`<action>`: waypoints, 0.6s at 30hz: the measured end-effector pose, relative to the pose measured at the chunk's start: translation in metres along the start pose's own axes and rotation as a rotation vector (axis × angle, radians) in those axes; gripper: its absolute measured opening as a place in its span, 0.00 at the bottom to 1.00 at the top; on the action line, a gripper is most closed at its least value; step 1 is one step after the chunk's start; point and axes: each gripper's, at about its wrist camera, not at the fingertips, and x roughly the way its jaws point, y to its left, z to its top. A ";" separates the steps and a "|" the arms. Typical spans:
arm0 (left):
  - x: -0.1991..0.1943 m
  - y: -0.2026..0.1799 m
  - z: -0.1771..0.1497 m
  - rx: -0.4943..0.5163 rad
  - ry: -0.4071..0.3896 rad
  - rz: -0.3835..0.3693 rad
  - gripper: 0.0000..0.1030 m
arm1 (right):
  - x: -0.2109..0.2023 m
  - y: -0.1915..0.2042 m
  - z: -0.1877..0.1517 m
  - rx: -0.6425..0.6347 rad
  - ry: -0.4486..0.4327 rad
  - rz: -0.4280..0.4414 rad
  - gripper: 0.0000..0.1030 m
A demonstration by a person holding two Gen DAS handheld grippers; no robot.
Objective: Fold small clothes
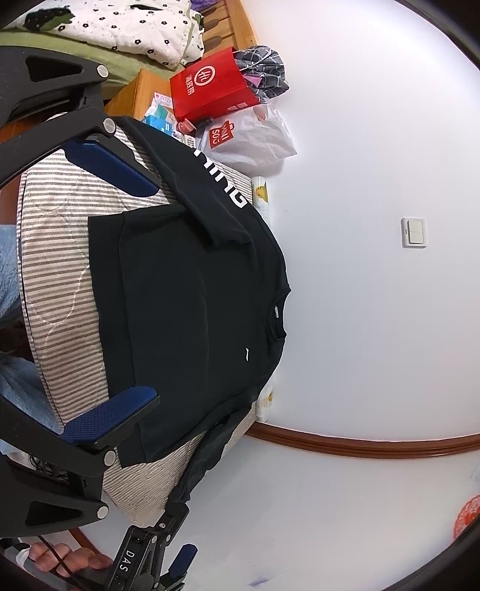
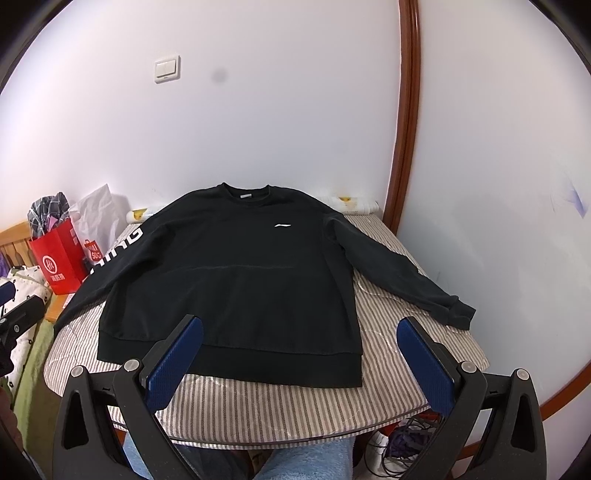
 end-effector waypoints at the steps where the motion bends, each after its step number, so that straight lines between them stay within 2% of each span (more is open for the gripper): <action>1: 0.000 0.000 0.000 0.001 0.000 0.001 1.00 | 0.000 0.000 0.000 -0.001 -0.001 -0.001 1.00; 18: -0.001 0.004 0.001 -0.013 0.002 -0.002 1.00 | 0.001 0.000 -0.001 -0.005 0.009 -0.011 1.00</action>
